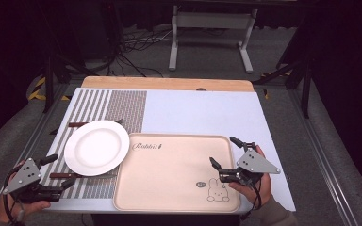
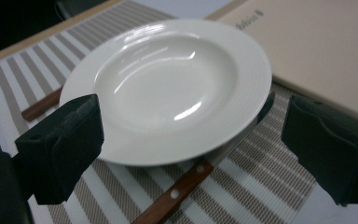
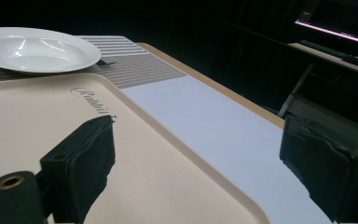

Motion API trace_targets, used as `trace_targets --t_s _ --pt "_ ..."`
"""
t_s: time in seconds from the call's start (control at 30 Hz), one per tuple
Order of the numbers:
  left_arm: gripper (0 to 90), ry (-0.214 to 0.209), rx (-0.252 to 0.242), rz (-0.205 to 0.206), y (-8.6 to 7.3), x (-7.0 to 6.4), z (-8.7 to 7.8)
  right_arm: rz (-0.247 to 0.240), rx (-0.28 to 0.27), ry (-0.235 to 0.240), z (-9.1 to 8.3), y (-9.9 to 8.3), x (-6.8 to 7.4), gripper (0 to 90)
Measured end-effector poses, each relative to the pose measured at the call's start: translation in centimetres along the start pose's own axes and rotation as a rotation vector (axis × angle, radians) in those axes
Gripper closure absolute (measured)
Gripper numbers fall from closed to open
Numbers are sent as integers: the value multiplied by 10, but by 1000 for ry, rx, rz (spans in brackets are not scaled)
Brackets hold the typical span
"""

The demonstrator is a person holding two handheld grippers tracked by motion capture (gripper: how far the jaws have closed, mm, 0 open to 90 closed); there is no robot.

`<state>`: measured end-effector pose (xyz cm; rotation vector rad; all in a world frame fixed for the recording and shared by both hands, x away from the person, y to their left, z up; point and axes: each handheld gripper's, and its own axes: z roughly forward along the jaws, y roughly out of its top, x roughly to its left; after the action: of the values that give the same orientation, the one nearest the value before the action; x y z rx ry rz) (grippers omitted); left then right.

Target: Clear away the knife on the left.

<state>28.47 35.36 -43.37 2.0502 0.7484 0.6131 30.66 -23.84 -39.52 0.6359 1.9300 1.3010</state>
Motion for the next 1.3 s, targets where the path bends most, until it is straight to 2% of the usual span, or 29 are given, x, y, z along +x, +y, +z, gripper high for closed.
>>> trace_targets --t_s 0.03,0.07,0.17,0.3,0.37,0.43,0.47,0.53,0.63,0.7,0.73,0.77,0.83,0.9,1.0,1.07,1.1,1.2,1.3 --pt "65 -19 40 -13 -6 4 2 0 1 -3 0 0 0 115" --pt "65 -19 40 -13 -6 4 2 0 1 -3 0 0 0 115" --pt "67 -48 115 -38 -17 13 9 2 13 -8 1 0 0 115" --pt "71 -67 160 -70 -21 22 19 2 19 -5 3 0 0 115" --pt "80 -71 198 -62 -20 24 26 1 24 -1 3 -1 0 117" --pt "101 -96 242 -57 -20 24 34 3 27 4 4 -1 1 118" --pt "104 -96 242 -57 -20 24 34 4 28 6 5 -1 0 118" --pt "117 -109 278 -35 -20 24 39 5 31 9 5 -2 0 119" --pt "175 -145 266 -65 -20 25 42 10 32 10 6 -2 0 119" --pt "233 -170 252 -59 -20 25 43 18 33 12 6 -3 -1 119" --pt "260 -170 252 -59 -20 25 43 18 33 12 6 -3 -1 119" --pt "260 -177 250 -58 -20 24 43 19 33 16 7 -3 -1 119" --pt "367 -195 243 -42 -20 23 42 18 38 23 8 -3 0 119" --pt "387 -202 242 -31 -20 22 40 15 38 29 8 -4 0 119" --pt "505 -230 230 -23 -21 23 38 17 48 52 10 -5 1 119" --pt "582 -256 222 -8 -23 25 36 11 53 62 10 -5 1 121" --pt "639 -286 215 -13 -24 25 36 11 56 66 10 -5 2 121" --pt "756 -316 216 1 -24 26 35 7 68 78 12 -6 2 121" --pt "764 -339 216 17 -23 27 36 7 89 75 14 -7 2 122"
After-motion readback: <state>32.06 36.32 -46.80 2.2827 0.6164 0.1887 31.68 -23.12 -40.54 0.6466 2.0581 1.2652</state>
